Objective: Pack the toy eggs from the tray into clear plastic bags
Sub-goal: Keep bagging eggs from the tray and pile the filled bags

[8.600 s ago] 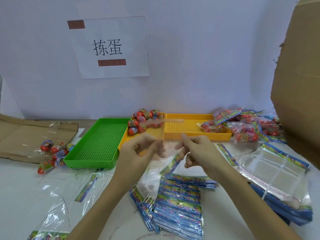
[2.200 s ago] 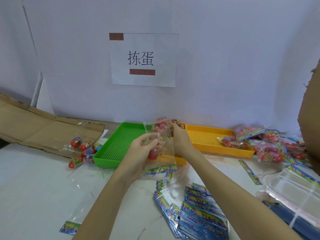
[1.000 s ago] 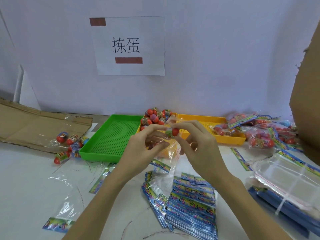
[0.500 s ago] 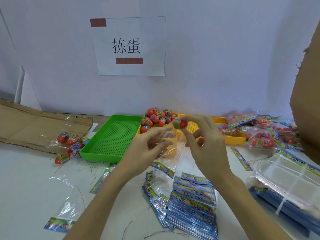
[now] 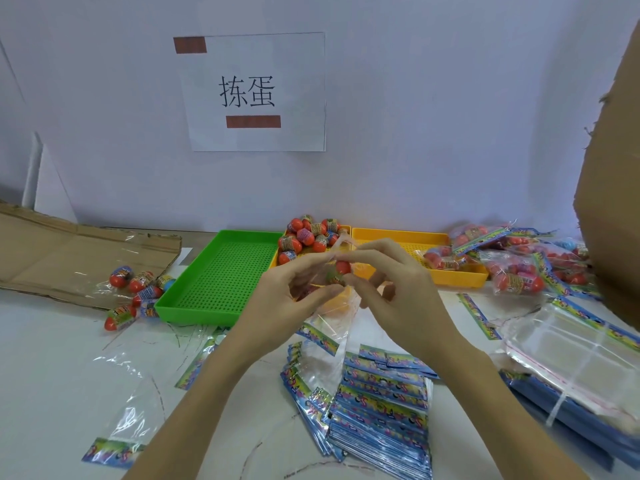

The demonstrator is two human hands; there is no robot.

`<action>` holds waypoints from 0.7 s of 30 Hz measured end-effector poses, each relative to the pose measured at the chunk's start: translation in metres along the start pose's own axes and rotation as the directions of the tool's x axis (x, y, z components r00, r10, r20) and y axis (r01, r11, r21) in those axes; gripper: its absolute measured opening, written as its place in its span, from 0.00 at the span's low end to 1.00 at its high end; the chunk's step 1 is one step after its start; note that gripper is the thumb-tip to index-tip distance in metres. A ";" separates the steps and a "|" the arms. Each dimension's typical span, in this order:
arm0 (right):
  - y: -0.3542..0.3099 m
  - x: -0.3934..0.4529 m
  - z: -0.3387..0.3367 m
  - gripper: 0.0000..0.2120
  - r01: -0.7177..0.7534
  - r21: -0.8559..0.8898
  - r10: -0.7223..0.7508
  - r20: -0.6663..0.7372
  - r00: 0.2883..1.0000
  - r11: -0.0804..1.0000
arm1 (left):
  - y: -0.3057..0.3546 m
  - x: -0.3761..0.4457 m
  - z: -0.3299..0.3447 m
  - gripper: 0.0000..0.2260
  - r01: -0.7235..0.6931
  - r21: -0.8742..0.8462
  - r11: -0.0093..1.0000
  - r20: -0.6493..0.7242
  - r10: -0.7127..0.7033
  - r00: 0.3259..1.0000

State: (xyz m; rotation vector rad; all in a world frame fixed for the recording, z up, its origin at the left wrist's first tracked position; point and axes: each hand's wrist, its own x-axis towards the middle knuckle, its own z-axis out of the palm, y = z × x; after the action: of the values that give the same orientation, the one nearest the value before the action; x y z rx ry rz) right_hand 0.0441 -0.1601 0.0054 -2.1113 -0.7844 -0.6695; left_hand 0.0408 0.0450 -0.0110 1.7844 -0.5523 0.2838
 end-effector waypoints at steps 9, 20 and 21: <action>-0.010 -0.002 0.003 0.14 0.072 0.061 -0.075 0.051 0.996 0.996 | 0.007 -0.001 -0.002 0.16 0.025 -0.085 0.996 -0.035 -0.028 0.999; -0.005 -0.005 0.007 0.16 -0.165 0.218 0.111 0.243 0.964 0.962 | 0.005 0.000 -0.002 0.11 0.101 -0.109 0.989 -0.110 -0.113 0.987; -0.006 -0.006 0.008 0.16 -0.177 0.249 0.117 0.240 0.964 0.952 | 0.005 -0.001 -0.002 0.10 0.095 -0.114 0.989 -0.113 -0.108 0.988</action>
State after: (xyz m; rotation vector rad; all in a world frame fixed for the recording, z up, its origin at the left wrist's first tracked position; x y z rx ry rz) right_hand 0.0379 -0.1524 -0.0001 -1.9892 -0.7798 -0.2314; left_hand 0.0379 0.0458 -0.0065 1.6727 -0.3833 0.2822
